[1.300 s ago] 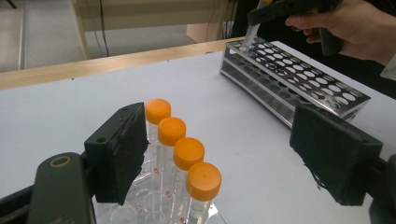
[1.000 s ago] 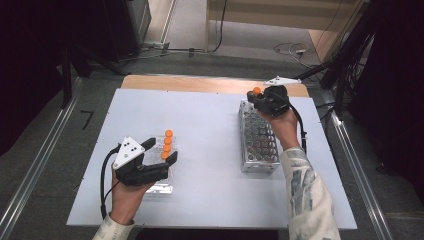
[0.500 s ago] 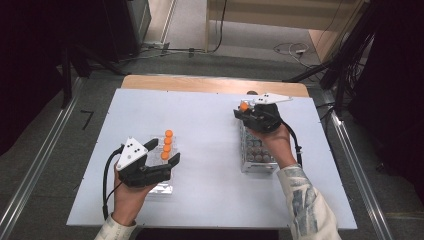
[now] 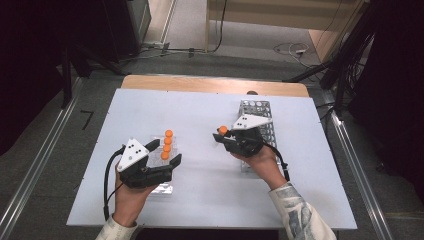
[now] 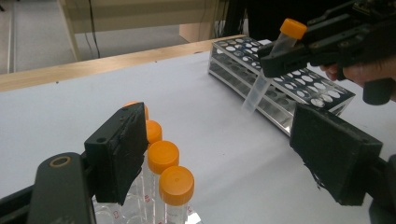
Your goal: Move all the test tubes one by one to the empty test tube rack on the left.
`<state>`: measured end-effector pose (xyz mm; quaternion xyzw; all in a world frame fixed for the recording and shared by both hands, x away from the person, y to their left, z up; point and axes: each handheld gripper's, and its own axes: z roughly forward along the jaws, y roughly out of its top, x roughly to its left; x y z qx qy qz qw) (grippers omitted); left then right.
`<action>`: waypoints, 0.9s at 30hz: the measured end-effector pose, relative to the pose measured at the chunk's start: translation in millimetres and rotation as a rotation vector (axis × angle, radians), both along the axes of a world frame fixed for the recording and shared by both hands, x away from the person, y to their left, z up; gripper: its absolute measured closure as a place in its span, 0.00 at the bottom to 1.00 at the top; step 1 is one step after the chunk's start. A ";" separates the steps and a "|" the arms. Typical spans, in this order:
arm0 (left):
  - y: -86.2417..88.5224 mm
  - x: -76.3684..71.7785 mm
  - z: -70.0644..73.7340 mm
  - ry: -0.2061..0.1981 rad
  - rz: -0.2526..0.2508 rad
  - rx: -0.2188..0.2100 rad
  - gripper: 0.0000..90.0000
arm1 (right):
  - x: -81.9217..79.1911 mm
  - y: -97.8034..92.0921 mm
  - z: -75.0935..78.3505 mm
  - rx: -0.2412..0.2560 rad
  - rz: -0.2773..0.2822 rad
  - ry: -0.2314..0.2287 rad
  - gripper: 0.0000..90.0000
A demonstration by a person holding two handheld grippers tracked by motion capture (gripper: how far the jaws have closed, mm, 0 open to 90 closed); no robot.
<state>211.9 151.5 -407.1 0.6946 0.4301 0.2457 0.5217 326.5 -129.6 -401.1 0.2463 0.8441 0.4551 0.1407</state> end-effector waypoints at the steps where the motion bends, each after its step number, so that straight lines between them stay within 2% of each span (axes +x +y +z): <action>1: -0.2 -0.4 0.3 -0.001 0.000 -0.001 0.22 | -2.9 1.3 -1.1 0.002 0.006 0.004 0.79; 7: -5.1 -2.2 0.9 -0.004 -0.014 -0.001 0.22 | -19.2 10.2 -11.9 0.000 0.049 0.016 0.79; 13: -10.0 -5.8 3.5 -0.016 -0.034 -0.004 0.22 | -32.9 13.7 -19.7 0.017 0.085 0.035 0.79; 15: -12.9 -6.9 3.5 -0.018 -0.042 -0.005 0.22 | -37.7 15.1 -21.8 0.008 0.093 0.034 0.79; 24: -31.8 -12.4 2.1 -0.029 -0.105 0.006 0.28 | -52.9 20.4 -28.4 0.004 0.132 0.058 0.79; 27: -39.1 -12.9 0.9 -0.029 -0.123 0.006 0.30 | -56.7 23.1 -30.5 -0.009 0.131 0.048 0.79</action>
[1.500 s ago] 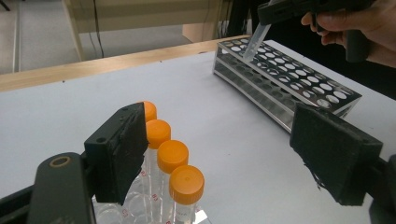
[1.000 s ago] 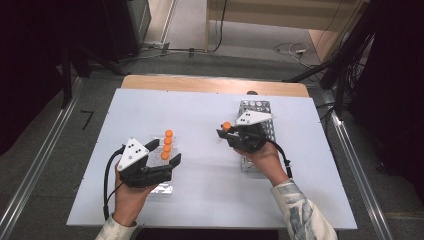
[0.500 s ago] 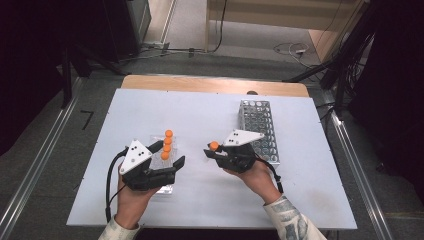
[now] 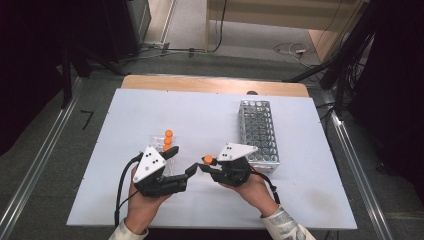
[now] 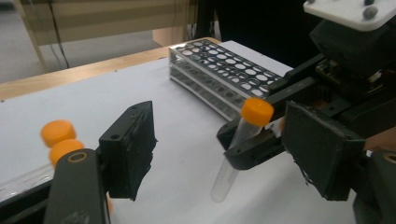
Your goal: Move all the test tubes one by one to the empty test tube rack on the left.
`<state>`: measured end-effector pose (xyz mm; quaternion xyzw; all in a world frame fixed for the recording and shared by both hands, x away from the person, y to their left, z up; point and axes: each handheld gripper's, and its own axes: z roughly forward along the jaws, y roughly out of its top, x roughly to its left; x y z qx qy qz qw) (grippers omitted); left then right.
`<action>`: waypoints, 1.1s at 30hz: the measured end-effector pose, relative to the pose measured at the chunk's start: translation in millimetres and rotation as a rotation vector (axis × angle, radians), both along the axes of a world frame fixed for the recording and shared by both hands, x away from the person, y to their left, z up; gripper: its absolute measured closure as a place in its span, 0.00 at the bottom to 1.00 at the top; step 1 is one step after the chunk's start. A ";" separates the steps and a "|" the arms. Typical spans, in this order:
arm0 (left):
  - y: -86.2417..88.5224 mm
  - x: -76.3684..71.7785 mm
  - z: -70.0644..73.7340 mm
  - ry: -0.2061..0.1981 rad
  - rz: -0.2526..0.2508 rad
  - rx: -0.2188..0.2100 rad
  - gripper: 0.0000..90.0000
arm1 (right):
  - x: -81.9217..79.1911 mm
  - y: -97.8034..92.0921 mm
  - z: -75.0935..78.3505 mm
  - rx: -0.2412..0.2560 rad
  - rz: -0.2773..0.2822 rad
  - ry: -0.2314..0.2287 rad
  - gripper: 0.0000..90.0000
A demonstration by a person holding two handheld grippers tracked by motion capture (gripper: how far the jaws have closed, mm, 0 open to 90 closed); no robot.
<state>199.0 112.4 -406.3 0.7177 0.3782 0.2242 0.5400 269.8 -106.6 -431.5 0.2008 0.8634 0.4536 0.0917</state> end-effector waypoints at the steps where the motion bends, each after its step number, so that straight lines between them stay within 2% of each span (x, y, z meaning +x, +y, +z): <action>1: -2.5 -0.1 -0.6 0.000 -0.007 0.003 0.31 | -0.7 1.2 -0.7 -0.003 0.004 0.011 0.79; 5: -11.3 0.9 -2.8 0.004 -0.030 0.011 0.35 | -3.1 6.3 -3.8 -0.013 0.010 0.012 0.79; 8: -17.0 3.1 -5.3 0.021 -0.058 0.009 0.40 | -4.7 10.6 -5.6 -0.017 0.018 0.015 0.79; 14: -23.4 8.8 -11.0 0.046 -0.076 0.027 0.48 | -7.3 15.2 -6.3 -0.017 0.033 0.014 0.79; 17: -24.7 10.1 -12.8 0.047 -0.076 0.038 0.52 | -7.5 15.1 -6.4 -0.018 0.035 0.016 0.79; 28: -22.0 15.1 -19.1 0.071 -0.070 0.027 0.64 | -9.2 14.4 -5.0 -0.014 0.041 0.010 0.79; 30: -21.4 15.7 -19.7 0.079 -0.081 0.016 0.65 | -9.5 14.3 -4.5 -0.012 0.042 0.010 0.79; 33: -22.2 15.1 -19.9 0.078 -0.094 0.012 0.73 | -9.3 14.5 -4.9 -0.012 0.038 0.016 0.79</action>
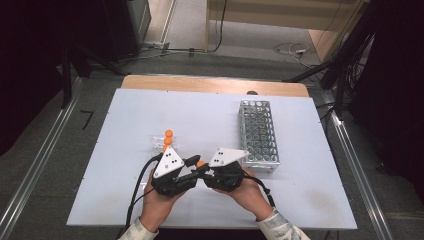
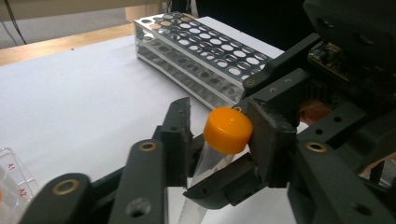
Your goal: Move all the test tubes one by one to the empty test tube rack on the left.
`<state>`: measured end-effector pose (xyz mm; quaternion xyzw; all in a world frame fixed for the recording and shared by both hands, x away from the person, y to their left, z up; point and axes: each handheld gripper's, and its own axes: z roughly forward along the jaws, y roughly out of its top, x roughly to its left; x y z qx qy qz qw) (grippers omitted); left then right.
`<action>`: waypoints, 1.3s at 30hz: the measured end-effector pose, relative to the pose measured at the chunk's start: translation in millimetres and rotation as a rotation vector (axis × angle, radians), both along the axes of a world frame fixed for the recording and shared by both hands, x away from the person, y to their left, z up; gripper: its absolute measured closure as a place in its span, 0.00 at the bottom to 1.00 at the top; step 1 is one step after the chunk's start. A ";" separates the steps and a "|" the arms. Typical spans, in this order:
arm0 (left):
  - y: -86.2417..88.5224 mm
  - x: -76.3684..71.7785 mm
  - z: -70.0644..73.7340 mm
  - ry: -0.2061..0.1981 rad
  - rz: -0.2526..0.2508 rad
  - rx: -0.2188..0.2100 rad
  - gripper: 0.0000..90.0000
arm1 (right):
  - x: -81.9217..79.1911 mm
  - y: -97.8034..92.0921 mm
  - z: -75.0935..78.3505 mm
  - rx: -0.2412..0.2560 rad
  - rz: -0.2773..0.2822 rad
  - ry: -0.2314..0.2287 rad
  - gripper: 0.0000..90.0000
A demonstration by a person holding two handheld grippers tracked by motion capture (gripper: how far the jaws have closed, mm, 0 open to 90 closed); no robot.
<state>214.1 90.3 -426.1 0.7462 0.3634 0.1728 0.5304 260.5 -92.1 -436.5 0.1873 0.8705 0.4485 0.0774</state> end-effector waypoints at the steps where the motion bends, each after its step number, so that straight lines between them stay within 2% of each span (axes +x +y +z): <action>1: -0.6 -0.4 -0.2 -0.004 0.003 -0.001 0.76 | 0.1 0.1 -0.1 0.000 -0.001 0.001 0.79; 12: 0.6 -0.2 0.1 -0.006 0.003 -0.005 0.78 | 1.3 -0.9 -0.4 0.007 0.004 0.003 0.77; 15: 1.1 -0.3 1.1 -0.003 0.004 -0.011 0.78 | 2.3 -1.5 -0.7 0.019 0.006 0.020 0.65; 20: 3.1 -2.6 6.7 -0.019 0.007 -0.029 0.78 | 4.3 -1.1 -1.4 0.038 0.004 0.047 0.44; 25: 6.4 -3.5 10.5 -0.028 0.016 -0.042 0.78 | 6.0 -0.8 -4.3 0.037 -0.018 0.068 0.34; 39: 18.8 -7.6 23.5 -0.045 0.037 -0.070 0.78 | 7.0 -7.8 -4.3 0.043 -0.042 0.062 0.31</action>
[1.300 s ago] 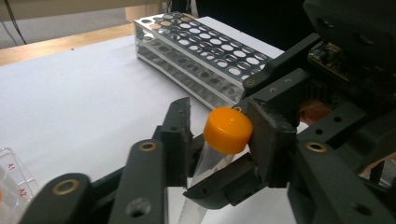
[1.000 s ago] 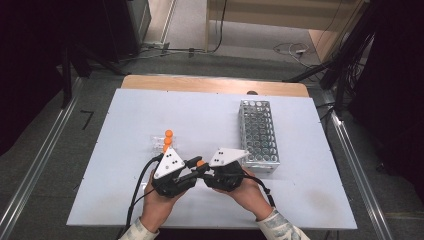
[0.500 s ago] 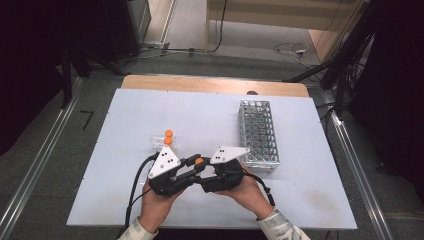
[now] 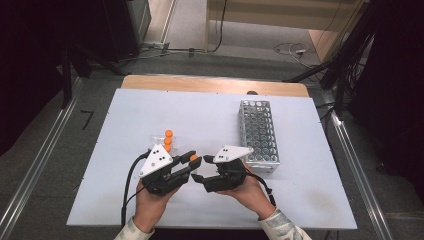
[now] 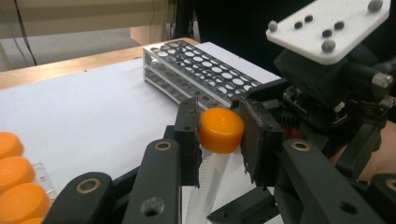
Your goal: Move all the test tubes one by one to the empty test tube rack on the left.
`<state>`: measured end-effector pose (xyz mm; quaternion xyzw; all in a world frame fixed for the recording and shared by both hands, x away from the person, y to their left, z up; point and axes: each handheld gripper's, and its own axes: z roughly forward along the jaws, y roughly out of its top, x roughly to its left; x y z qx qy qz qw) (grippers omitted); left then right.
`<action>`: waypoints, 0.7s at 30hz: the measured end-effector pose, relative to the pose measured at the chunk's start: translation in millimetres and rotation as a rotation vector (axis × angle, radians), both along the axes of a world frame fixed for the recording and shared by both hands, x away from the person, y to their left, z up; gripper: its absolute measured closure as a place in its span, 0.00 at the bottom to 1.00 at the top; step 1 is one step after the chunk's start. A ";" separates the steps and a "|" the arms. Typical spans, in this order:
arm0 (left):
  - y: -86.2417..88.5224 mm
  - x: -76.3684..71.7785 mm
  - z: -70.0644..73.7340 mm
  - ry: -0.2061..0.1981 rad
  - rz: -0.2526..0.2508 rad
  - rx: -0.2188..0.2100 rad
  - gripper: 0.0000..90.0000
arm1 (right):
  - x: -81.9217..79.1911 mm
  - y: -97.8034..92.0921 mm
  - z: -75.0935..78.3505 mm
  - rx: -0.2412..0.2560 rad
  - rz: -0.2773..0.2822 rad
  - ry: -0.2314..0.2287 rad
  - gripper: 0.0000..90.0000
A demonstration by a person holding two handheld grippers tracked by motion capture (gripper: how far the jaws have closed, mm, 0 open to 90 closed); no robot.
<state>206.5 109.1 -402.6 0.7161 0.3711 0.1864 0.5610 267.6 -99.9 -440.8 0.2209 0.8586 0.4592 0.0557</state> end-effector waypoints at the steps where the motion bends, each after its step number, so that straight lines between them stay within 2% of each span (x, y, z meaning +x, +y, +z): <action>1: 1.3 -0.4 1.3 0.000 0.002 -0.005 0.78 | -0.1 -0.7 -0.2 -0.001 0.000 0.000 0.31; 10: 11.7 -6.8 12.7 -0.022 0.008 -0.037 0.78 | -0.7 -4.8 -2.3 -0.006 -0.001 0.003 0.31; 21: 25.2 -15.6 19.7 -0.015 0.018 -0.045 0.78 | -0.5 -9.8 -3.2 -0.005 -0.018 0.006 0.31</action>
